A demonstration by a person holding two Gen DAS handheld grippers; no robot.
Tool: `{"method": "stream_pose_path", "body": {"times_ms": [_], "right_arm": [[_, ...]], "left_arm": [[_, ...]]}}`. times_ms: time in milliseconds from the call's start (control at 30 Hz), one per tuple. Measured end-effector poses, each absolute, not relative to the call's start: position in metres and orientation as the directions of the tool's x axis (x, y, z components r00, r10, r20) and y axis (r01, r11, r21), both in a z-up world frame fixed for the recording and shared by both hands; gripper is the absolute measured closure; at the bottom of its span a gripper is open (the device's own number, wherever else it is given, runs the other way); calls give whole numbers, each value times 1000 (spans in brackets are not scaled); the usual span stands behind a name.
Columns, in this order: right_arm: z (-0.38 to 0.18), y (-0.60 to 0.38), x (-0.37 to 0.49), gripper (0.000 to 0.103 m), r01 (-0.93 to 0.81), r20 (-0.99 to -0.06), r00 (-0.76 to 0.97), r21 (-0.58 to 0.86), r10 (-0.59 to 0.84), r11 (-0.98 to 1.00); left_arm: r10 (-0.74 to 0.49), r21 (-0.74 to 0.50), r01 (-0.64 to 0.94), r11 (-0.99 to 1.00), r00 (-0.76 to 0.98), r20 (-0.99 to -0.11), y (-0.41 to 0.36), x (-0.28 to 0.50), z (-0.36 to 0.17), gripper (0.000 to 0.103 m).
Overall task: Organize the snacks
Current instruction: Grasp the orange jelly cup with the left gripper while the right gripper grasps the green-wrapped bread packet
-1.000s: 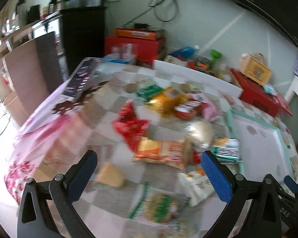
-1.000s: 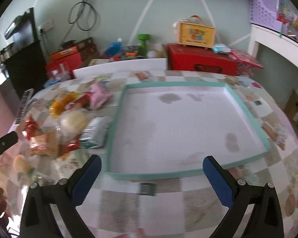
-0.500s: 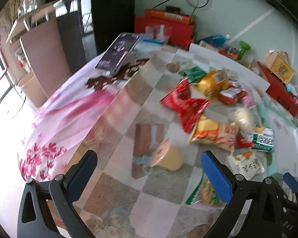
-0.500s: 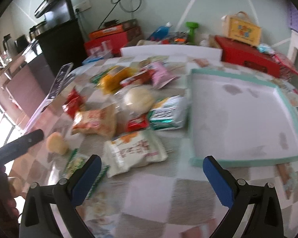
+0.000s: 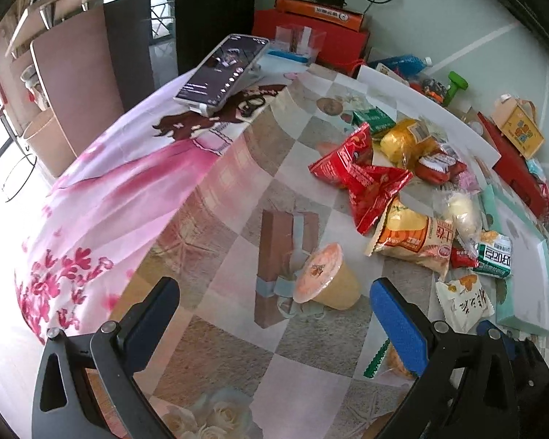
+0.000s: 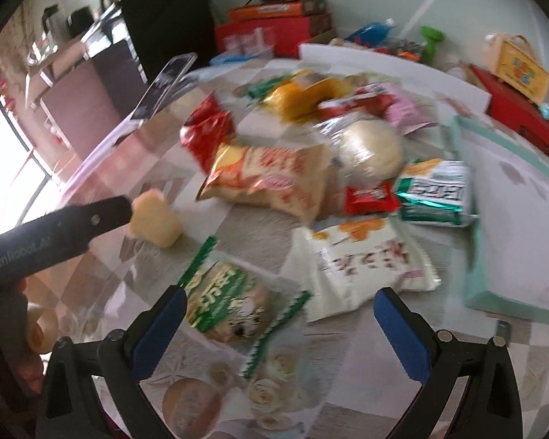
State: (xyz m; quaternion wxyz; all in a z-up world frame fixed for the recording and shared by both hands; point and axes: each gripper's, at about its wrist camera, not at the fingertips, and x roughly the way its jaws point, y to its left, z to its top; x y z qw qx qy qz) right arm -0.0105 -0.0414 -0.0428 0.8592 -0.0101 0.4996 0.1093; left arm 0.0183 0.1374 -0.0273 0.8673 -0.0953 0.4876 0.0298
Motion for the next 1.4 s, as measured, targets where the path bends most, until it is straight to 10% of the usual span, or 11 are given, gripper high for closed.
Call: {"method": "stream_pose_path", "body": {"times_ms": [567, 933, 1400], "right_arm": [[-52, -23, -13, 13, -296, -858, 473, 61, 202, 953], [-53, -32, -11, 22, -287, -847, 474, 108, 239, 952], [-46, -35, -16, 27, -276, -833, 497, 115, 244, 954]], "left_arm": [[-66, -91, -24, 996, 514, -855, 106, 34, -49, 2], [-78, -75, 26, 997, 493, -867, 92, 42, -60, 44], [-78, -66, 41, 997, 500, -862, 87, 39, -56, 58]]}}
